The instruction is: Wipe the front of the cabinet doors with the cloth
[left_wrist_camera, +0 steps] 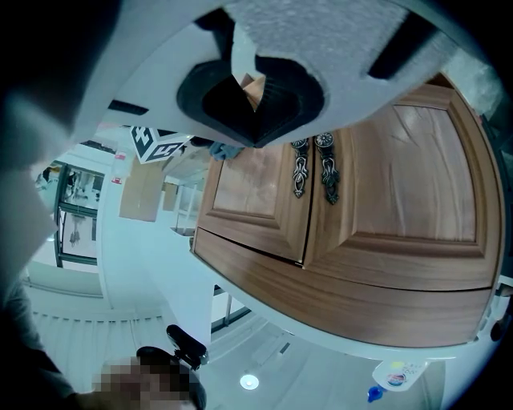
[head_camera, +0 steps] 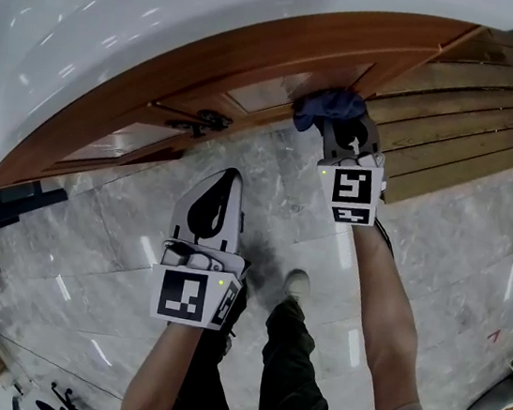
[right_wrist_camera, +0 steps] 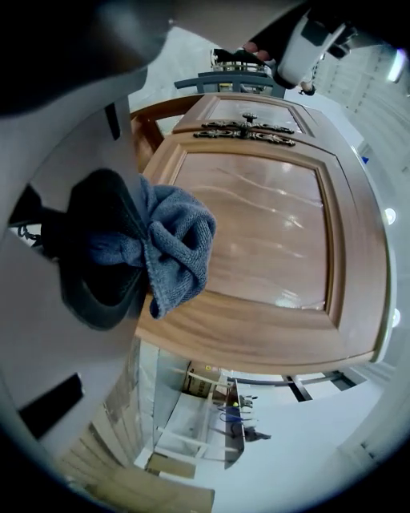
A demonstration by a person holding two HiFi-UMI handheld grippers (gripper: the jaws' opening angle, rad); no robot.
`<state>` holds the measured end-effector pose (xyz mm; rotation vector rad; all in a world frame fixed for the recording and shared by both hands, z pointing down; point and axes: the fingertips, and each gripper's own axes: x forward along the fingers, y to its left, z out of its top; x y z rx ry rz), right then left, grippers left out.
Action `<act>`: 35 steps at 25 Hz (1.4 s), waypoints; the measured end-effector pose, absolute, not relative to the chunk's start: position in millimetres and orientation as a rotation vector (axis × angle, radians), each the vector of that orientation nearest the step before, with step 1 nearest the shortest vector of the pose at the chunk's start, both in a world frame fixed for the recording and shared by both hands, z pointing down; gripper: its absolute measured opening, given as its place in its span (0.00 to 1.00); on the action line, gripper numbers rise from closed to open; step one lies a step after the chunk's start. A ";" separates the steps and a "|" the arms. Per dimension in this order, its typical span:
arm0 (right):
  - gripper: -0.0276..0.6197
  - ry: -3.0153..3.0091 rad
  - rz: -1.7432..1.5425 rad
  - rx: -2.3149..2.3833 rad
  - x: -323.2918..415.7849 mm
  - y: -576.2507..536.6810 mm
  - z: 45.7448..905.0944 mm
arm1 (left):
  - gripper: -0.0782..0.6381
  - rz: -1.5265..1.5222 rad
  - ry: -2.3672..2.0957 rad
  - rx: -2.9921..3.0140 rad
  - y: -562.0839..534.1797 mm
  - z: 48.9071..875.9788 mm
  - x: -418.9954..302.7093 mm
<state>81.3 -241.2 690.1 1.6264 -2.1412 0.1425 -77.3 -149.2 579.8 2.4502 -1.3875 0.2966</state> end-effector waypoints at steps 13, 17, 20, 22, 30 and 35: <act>0.14 -2.019 0.225 1.803 144.2 -238.0 695.2 | 0.12 0.295 -1.380 2.462 -148.4 580.9 -71.6; 0.14 -2.056 0.216 1.806 139.3 -236.6 687.6 | 0.12 0.298 -1.380 2.465 -145.7 577.7 -71.5; 0.14 -2.081 0.221 1.819 135.3 -232.1 676.0 | 0.12 0.295 -1.379 2.469 -143.7 570.0 -72.4; 0.14 -2.096 0.235 1.826 131.3 -226.8 666.1 | 0.12 0.297 -1.377 2.470 -141.5 562.9 -73.1; 0.14 -2.177 0.294 1.847 114.6 -186.3 592.8 | 0.12 0.289 -1.357 2.502 -130.7 503.3 -69.7; 0.14 -2.238 0.331 1.838 94.0 -144.1 528.6 | 0.12 0.307 -1.318 2.556 -114.8 450.0 -62.3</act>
